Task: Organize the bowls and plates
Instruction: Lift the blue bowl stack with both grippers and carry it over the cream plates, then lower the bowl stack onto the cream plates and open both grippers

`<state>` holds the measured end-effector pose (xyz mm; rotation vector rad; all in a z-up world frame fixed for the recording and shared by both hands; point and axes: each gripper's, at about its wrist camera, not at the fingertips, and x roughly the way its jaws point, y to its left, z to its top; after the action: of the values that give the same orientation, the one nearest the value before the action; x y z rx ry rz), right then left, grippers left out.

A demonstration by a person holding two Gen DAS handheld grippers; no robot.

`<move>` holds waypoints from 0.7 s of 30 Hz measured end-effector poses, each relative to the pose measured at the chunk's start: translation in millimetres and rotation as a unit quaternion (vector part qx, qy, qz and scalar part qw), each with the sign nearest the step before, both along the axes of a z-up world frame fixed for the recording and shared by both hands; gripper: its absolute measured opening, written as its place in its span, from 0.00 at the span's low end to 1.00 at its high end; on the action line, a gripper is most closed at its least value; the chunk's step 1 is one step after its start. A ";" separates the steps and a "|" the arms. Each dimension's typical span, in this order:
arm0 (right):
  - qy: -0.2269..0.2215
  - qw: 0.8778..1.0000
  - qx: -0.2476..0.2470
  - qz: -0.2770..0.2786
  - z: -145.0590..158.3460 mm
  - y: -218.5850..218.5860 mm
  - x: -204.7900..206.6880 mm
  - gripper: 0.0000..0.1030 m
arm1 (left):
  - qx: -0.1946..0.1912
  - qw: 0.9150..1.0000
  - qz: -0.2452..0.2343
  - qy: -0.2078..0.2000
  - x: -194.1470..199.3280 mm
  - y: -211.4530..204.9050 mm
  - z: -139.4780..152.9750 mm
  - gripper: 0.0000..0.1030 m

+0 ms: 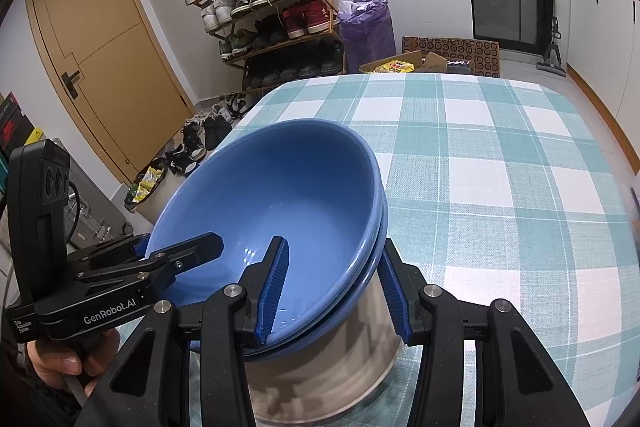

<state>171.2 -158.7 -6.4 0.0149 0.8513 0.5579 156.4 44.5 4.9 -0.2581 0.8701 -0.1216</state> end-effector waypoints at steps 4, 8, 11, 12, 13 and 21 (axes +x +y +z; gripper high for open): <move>0.002 1.000 -0.001 0.006 0.3 -0.3 -0.6 0.48 | -0.005 1.000 -0.003 -0.001 -0.5 1.0 0.6 0.51; 0.004 1.000 0.002 0.007 0.7 -2.5 -0.9 0.50 | -0.009 1.000 -0.003 -0.013 -4.3 3.4 5.5 0.60; 0.000 1.000 0.006 0.011 3.8 -2.5 -2.4 0.58 | -0.005 1.000 0.000 -0.019 -5.7 5.4 9.1 0.69; -0.003 1.000 0.010 0.014 5.4 -2.7 -3.1 0.64 | -0.002 1.000 0.003 -0.022 -6.7 5.9 10.3 0.74; -0.005 1.000 0.014 0.017 7.4 -3.1 -4.3 0.66 | 0.002 1.000 0.004 -0.026 -7.8 6.1 11.5 0.76; -0.039 0.998 0.006 0.039 23.5 -2.8 -18.8 0.85 | 0.045 0.996 0.003 -0.077 -26.3 -0.4 27.3 0.94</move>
<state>152.4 -161.5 17.0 -0.0283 0.7757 0.6325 130.1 44.1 32.1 -0.1637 0.7201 -0.0953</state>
